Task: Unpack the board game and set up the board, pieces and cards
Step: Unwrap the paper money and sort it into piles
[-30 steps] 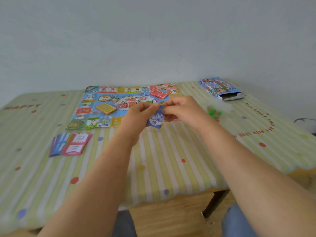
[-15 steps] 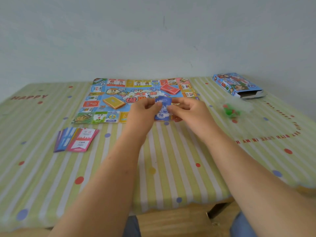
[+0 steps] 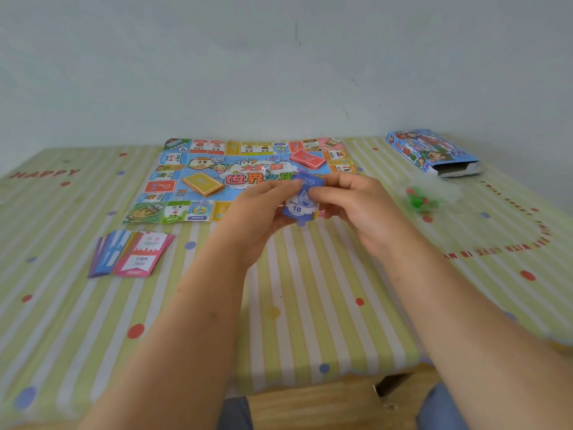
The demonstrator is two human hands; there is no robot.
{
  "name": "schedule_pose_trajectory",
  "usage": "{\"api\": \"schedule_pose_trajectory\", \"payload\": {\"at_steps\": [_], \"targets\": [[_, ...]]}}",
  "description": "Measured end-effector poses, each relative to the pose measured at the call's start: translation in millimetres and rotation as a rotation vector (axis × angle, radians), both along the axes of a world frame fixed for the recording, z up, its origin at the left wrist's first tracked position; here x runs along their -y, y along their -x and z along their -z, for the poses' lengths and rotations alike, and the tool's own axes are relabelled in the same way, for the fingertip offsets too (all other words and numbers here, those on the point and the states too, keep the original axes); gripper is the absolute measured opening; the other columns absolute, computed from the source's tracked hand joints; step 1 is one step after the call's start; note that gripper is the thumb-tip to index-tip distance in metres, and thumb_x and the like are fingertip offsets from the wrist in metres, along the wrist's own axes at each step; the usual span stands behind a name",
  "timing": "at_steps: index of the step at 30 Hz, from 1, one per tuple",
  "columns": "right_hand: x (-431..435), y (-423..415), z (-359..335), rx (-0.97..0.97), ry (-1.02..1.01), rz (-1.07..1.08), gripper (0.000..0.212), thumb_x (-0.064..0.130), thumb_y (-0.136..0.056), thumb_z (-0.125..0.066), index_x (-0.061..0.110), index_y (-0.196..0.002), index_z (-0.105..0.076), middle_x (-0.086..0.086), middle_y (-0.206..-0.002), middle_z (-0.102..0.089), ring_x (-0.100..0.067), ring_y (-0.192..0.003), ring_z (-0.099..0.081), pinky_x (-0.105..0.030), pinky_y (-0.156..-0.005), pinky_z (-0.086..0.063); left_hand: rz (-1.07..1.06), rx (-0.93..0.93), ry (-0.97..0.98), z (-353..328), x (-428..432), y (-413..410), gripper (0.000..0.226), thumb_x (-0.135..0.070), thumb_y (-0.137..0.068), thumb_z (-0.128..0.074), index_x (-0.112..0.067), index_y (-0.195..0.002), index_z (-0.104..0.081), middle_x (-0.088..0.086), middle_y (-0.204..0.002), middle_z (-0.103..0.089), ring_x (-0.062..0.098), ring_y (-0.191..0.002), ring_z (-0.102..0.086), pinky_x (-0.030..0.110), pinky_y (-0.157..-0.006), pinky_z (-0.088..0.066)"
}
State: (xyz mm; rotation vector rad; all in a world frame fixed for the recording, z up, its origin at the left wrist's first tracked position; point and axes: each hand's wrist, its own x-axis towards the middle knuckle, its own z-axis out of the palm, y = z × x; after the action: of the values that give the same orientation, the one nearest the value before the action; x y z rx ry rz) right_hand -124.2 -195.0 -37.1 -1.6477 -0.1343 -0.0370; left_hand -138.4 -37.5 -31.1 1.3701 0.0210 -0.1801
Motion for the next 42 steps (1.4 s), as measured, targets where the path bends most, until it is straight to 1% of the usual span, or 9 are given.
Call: {"api": "schedule_pose_trajectory", "payload": {"at_steps": [5, 11, 16, 19, 23, 31, 35, 40, 42], "targets": [[5.4, 0.1, -2.0, -0.022, 0.005, -0.03, 0.01, 0.012, -0.081, -0.072, 0.016, -0.089, -0.075, 0.006, -0.08, -0.073, -0.002, -0.066, -0.06, -0.018, -0.06, -0.041, 0.16, -0.175, 0.247, -2.0, -0.1, 0.8, 0.048, -0.04, -0.1, -0.038, -0.001, -0.118, -0.06, 0.018, -0.116, -0.067, 0.032, -0.104, -0.067, 0.038, -0.088, -0.056], [9.0, 0.1, -2.3, -0.003, 0.01, -0.023, 0.009, 0.012, -0.081, -0.073, 0.016, -0.09, -0.073, 0.008, -0.08, -0.073, 0.001, -0.069, -0.064, -0.008, -0.057, -0.044, 0.25, -0.174, 0.252, -2.1, -4.9, 2.3, 0.039, -0.031, -0.102, -0.037, -0.004, -0.117, -0.061, 0.02, -0.114, -0.066, 0.036, -0.096, -0.068, 0.041, -0.087, -0.056], [9.7, 0.4, -1.9, -0.017, 0.007, -0.03, 0.012, 0.015, -0.083, -0.071, 0.015, -0.094, -0.073, 0.005, -0.084, -0.072, -0.004, -0.074, -0.064, -0.016, -0.063, -0.044, 0.337, -0.166, 0.277, -3.8, -7.0, 5.3, 0.037, -0.027, -0.102, -0.036, -0.003, -0.119, -0.058, 0.025, -0.122, -0.062, 0.039, -0.11, -0.062, 0.04, -0.092, -0.053], [9.9, 0.1, -2.3, -0.022, 0.008, -0.024, 0.012, 0.015, -0.083, -0.071, 0.014, -0.095, -0.073, 0.003, -0.086, -0.073, -0.006, -0.076, -0.065, -0.017, -0.065, -0.044, 0.357, -0.151, 0.28, -3.4, -6.5, 4.2, 0.039, -0.028, -0.103, -0.033, -0.003, -0.124, -0.056, 0.025, -0.122, -0.062, 0.037, -0.11, -0.062, 0.038, -0.091, -0.054], [10.2, -0.8, -1.5, -0.02, 0.013, -0.013, 0.009, 0.015, -0.083, -0.071, 0.016, -0.092, -0.074, 0.001, -0.088, -0.074, -0.012, -0.082, -0.066, -0.03, -0.077, -0.047, 0.329, -0.142, 0.287, -2.5, -6.8, 2.8, 0.037, -0.022, -0.103, -0.034, 0.0, -0.123, -0.055, 0.025, -0.121, -0.062, 0.038, -0.108, -0.064, 0.038, -0.089, -0.055], [4.7, 1.2, 0.2, 0.042, 0.08, 0.037, 0.012, 0.012, -0.085, -0.068, 0.015, -0.096, -0.074, -0.002, -0.089, -0.074, -0.005, -0.076, -0.064, -0.02, -0.071, -0.048, 0.224, -0.094, 0.159, -1.6, -2.3, 1.2, 0.031, -0.019, -0.104, -0.036, -0.001, -0.11, -0.06, 0.023, -0.113, -0.067, 0.033, -0.102, -0.068, 0.032, -0.083, -0.058], [4.5, 1.5, 0.7, 0.061, 0.097, 0.089, 0.013, 0.012, -0.084, -0.069, 0.013, -0.096, -0.074, -0.004, -0.087, -0.072, -0.005, -0.075, -0.062, -0.016, -0.067, -0.047, 0.221, -0.062, 0.14, -2.8, -1.0, 1.3, 0.032, -0.02, -0.103, -0.036, -0.001, -0.113, -0.059, 0.022, -0.112, -0.068, 0.031, -0.101, -0.068, 0.031, -0.083, -0.058], [4.3, 0.4, 2.3, 0.073, 0.127, 0.116, 0.012, 0.013, -0.082, -0.07, 0.015, -0.094, -0.073, -0.013, -0.091, -0.072, -0.011, -0.077, -0.062, -0.03, -0.075, -0.051, 0.215, -0.049, 0.124, -2.3, 1.0, 1.2, 0.031, -0.017, -0.103, -0.038, 0.003, -0.118, -0.056, 0.023, -0.112, -0.067, 0.031, -0.102, -0.068, 0.033, -0.085, -0.057], [4.1, 0.1, 2.8, 0.075, 0.133, 0.118, 0.014, 0.012, -0.082, -0.07, 0.014, -0.095, -0.073, -0.015, -0.093, -0.072, -0.011, -0.075, -0.061, -0.029, -0.073, -0.05, 0.203, -0.048, 0.107, -1.8, 2.0, 1.6, 0.029, -0.013, -0.102, -0.038, 0.005, -0.118, -0.056, 0.023, -0.111, -0.068, 0.031, -0.101, -0.069, 0.032, -0.084, -0.057]]}}
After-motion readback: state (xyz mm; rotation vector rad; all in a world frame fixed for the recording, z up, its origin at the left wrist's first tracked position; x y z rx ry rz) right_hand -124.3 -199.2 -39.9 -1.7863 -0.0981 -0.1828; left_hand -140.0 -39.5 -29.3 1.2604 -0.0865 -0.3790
